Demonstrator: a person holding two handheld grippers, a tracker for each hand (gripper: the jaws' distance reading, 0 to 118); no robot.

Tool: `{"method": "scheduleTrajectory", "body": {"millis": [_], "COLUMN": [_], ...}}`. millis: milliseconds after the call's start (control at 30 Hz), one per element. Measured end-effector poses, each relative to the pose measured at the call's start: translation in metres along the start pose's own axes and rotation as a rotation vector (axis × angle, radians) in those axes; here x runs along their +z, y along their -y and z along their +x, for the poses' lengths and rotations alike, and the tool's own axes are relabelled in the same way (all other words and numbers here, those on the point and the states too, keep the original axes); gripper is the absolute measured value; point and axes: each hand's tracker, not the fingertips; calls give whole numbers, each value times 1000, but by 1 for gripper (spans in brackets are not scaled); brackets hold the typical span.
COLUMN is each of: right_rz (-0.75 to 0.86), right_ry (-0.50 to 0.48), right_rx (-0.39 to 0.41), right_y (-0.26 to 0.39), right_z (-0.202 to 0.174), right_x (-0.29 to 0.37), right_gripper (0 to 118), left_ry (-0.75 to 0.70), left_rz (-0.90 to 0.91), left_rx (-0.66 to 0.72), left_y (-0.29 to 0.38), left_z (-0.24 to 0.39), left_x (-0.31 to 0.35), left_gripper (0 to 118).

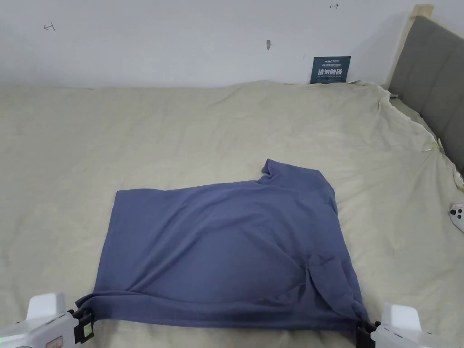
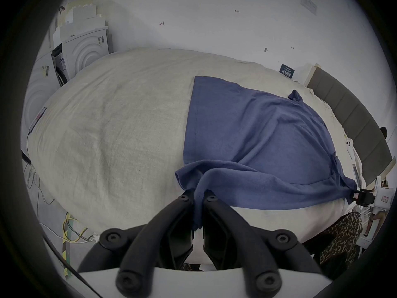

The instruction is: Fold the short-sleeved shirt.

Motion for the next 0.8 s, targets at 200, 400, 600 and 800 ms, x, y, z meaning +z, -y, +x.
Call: {"method": "scheduleTrajectory", "body": {"millis": [200,400,600,800], "right_rz": [94,179,188,103], "right_ry": [-45,-58,-47,-7], "right_rx": [-4,-38,-34,-35], "right_y": [-36,-93,-146,-178], "right_z": [-3,-2,-2,-1], "right_x": [25,29,-5,-67], "right_gripper": [4,4,4,4], "left_ry": [9,6,1,-29], "left_rz": [21,54,49,-43], "left_rx": [1,1,15,-8], "left_y": [-16,-55,-98,-125], "left_z": [-4,3,7,22], "left_x": [-4,-5,-33,-87], "left_gripper": [5,5,5,5]}}
